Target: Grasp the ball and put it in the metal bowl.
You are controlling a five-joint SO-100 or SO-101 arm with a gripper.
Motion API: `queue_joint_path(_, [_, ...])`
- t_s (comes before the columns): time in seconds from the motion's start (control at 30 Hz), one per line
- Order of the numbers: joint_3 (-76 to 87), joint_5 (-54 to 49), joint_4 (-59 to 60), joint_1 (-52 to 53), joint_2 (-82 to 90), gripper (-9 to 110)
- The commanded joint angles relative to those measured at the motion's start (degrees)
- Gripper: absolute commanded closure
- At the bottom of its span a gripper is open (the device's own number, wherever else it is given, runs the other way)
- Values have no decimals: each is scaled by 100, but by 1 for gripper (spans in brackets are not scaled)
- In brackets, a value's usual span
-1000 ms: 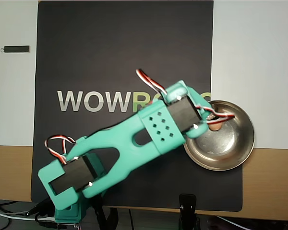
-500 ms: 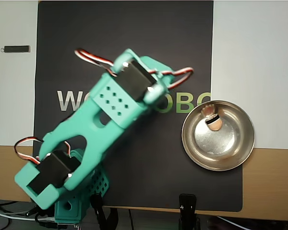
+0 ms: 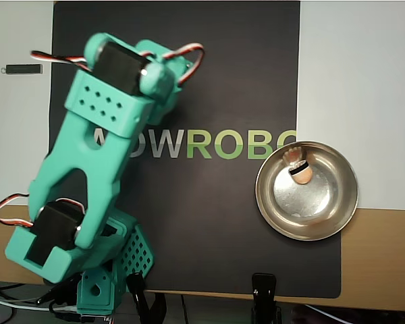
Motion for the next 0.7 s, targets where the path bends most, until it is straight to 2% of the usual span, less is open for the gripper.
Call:
queue_joint_path(0.0, [-88,202,9,-325,308,102])
queue_joint_path(0.37, [-88,1063,9,-1626,308,102])
queue_joint_path(0.67, [0,1942,-35,-2268,466,102])
